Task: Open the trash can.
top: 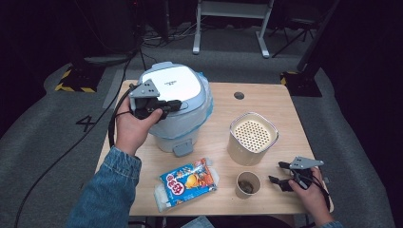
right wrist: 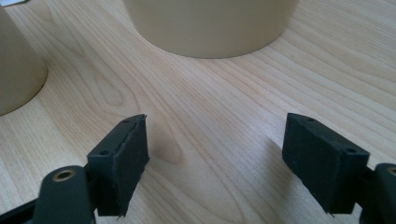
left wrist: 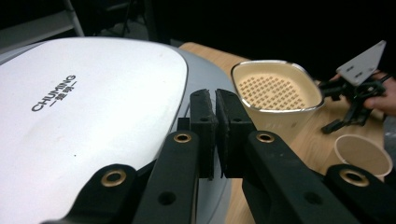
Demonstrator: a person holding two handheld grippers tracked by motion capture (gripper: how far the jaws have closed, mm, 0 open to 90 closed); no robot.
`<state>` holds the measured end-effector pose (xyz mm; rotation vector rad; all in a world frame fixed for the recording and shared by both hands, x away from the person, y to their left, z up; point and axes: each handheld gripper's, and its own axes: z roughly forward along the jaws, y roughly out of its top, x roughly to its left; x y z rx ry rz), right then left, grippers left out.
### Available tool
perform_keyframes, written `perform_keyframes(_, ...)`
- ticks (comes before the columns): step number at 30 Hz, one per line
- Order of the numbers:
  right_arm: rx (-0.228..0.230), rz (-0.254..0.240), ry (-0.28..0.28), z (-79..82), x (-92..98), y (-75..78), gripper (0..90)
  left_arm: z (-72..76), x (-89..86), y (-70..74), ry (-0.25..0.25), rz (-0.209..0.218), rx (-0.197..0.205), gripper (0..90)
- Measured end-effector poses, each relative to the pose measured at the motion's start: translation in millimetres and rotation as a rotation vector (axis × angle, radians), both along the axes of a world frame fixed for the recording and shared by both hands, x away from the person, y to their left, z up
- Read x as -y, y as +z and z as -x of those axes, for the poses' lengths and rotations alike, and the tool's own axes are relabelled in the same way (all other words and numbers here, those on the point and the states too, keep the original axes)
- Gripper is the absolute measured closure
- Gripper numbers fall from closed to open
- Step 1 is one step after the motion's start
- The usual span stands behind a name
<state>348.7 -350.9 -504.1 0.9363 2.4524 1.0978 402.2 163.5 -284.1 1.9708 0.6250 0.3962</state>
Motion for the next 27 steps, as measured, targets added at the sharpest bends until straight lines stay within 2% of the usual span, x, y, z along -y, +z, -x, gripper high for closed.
perform_keyframes(10, -0.001, 0.001, 0.005, -0.7, 0.2, 0.0, 22.3, -1.9, 4.8, 2.9, 0.008, -0.029, -0.009, 87.0)
perform_keyframes(13, 0.0, 0.001, 0.005, -0.7, 0.2, 0.0, 22.3, -0.5, 7.7, 4.4, 0.014, -0.063, -0.006, 87.9)
perform_keyframes(16, 0.0, 0.001, 0.005, -0.7, 0.2, 0.0, 22.3, 2.0, 11.5, 6.5, 0.023, -0.105, 0.015, 87.9)
perform_keyframes(18, 0.0, 0.001, 0.005, -0.7, 0.2, 0.0, 22.3, 2.3, 12.5, 7.3, 0.031, -0.12, 0.017, 87.4)
perform_keyframes(19, 0.0, 0.001, 0.005, -0.7, 0.2, 0.0, 22.3, 2.0, 11.6, 6.8, 0.032, -0.102, 0.013, 86.2)
perform_keyframes(22, 0.0, 0.001, 0.005, -0.7, 0.2, 0.0, 22.3, 1.6, 10.1, 5.2, 0.023, -0.058, -0.007, 74.5)
perform_keyframes(24, 0.0, 0.001, 0.005, -0.7, 0.2, 0.0, 22.3, 1.0, 9.1, 3.0, 0.014, -0.029, -0.008, 71.2)
perform_keyframes(27, 0.0, 0.001, 0.005, -0.7, 0.2, 0.0, 22.3, 2.4, 9.9, 1.6, 0.012, -0.007, -0.013, 51.8)
